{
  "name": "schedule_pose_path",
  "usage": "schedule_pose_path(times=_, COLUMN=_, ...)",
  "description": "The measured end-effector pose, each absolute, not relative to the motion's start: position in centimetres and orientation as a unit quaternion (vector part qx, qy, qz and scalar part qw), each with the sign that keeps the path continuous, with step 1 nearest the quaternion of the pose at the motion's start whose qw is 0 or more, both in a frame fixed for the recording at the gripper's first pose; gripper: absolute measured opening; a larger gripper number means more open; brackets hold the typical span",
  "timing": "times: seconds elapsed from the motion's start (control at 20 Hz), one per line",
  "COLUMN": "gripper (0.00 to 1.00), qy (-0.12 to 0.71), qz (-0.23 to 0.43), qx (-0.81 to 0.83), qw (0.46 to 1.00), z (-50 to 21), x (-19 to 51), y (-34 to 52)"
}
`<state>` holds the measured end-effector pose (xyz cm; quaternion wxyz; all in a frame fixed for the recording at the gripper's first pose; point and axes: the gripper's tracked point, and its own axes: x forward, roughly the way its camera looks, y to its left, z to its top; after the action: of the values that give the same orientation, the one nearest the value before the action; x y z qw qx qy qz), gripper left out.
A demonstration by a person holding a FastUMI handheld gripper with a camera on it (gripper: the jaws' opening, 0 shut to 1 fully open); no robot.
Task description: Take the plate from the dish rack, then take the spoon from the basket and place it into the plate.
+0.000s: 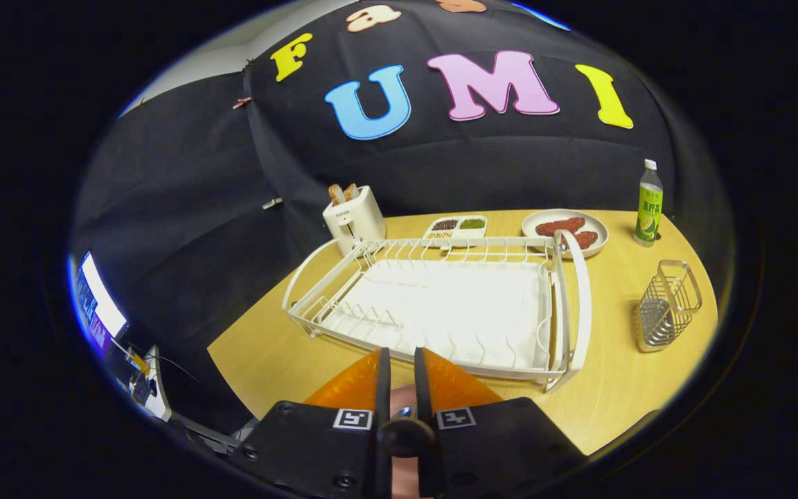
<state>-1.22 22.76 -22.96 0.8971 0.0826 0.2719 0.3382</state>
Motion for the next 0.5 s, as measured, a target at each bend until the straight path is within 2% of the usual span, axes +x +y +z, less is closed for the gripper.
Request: schedule_pose_path(times=0.5, gripper=0.21, qy=0.319, qz=0.358, qx=0.076, qw=0.874, z=-26.2, x=-2.1, y=24.4)
